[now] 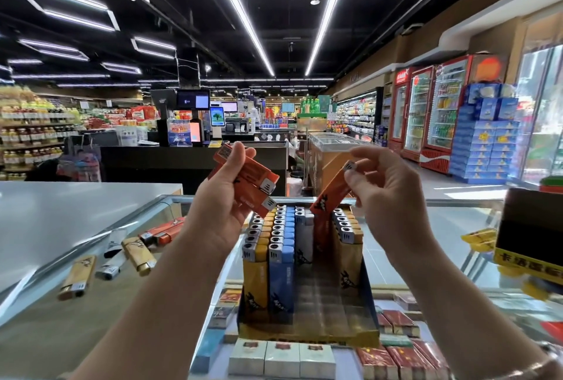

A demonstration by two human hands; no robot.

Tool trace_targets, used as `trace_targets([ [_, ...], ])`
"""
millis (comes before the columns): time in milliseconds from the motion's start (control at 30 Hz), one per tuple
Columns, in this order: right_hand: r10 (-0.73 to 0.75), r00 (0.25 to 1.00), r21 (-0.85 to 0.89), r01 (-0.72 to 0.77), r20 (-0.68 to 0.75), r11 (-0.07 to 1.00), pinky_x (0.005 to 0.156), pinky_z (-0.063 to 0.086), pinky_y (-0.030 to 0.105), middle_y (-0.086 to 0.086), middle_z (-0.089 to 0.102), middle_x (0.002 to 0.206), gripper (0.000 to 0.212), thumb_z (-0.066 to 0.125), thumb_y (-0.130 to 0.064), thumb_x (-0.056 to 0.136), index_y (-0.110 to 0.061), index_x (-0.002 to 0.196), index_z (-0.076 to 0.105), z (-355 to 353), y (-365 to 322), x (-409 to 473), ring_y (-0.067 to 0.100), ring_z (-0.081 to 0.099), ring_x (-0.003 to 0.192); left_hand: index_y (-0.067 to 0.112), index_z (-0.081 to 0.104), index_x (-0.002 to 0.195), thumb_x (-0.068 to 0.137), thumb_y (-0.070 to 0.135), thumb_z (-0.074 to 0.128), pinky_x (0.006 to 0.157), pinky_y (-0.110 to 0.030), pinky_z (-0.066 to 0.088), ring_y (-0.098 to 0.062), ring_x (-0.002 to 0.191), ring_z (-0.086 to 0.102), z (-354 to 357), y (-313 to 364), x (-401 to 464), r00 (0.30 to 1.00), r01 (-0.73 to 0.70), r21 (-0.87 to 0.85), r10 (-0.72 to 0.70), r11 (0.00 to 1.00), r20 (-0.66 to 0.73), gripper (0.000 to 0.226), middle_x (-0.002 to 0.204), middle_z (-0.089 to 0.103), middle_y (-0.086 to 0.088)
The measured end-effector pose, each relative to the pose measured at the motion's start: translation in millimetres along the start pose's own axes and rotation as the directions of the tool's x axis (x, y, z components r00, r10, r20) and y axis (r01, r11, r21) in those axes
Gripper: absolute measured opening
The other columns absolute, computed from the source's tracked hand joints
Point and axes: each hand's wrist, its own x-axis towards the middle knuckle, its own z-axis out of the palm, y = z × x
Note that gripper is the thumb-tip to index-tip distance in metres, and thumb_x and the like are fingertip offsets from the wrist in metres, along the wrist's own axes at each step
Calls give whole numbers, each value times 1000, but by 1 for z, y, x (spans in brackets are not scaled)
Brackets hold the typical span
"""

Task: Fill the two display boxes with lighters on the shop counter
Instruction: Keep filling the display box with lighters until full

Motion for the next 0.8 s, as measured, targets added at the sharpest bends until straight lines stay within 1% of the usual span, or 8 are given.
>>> trace_targets([
  [133,-68,996,-138,75,49,988,58,50,13,-8,64,81,25,60,2,85,-19,98,64,2,2,-1,3,64,70,18,68,84,61,45,66,48,-27,54,-16,64,70,0,-3,1,999,-10,36,11,999,-32,36,67,71,0],
  [267,-98,986,-220,126,134,967,69,54,18,-15,62,87,27,60,3,85,-19,100,66,4,4,-2,6,63,82,18,68,85,62,45,66,49,-27,53,-15,64,70,0,-5,1,1000,-4,36,5,999,-19,35,65,71,0],
  [367,-117,972,-277,172,206,945,68,48,6,-20,59,87,28,62,3,83,-18,100,68,6,9,-1,-2,60,80,18,68,88,62,45,66,60,-33,56,-15,65,69,1,-7,1,1000,-9,50,10,999,-14,37,67,71,0],
  [433,-85,957,-335,179,276,925,68,45,4,-16,62,87,26,63,2,82,-17,99,70,6,13,-1,-7,57,79,19,69,88,63,45,65,65,-34,55,-15,64,69,2,-8,2,1000,-9,63,10,998,-11,37,69,71,-1],
  [500,-28,946,-384,158,322,910,73,47,9,-12,64,88,24,64,1,82,-17,97,72,7,18,-1,-4,58,81,20,69,87,62,46,66,62,-31,55,-13,61,68,3,-8,1,1000,-5,70,6,998,-13,37,69,71,-1],
  [567,27,948,-400,109,318,910,71,48,14,-10,67,83,22,66,0,80,-17,92,73,7,22,1,-1,60,76,20,70,86,61,46,66,53,-25,54,-11,56,66,3,-7,1,1000,-3,75,4,997,-11,37,69,71,-2],
  [700,102,937,-412,47,333,910,60,40,9,-15,65,71,21,69,0,75,-18,85,75,8,24,6,-5,56,60,19,70,88,62,48,64,43,-18,47,-5,50,61,6,-5,-1,1000,-3,82,4,997,-4,39,61,67,3],
  [800,115,921,-454,72,372,888,57,41,6,-15,62,71,20,68,1,75,-17,80,75,10,22,8,-3,56,62,19,70,89,63,48,64,42,-16,44,-2,49,57,6,-5,-1,1000,-10,97,10,995,-2,40,58,64,7],
])
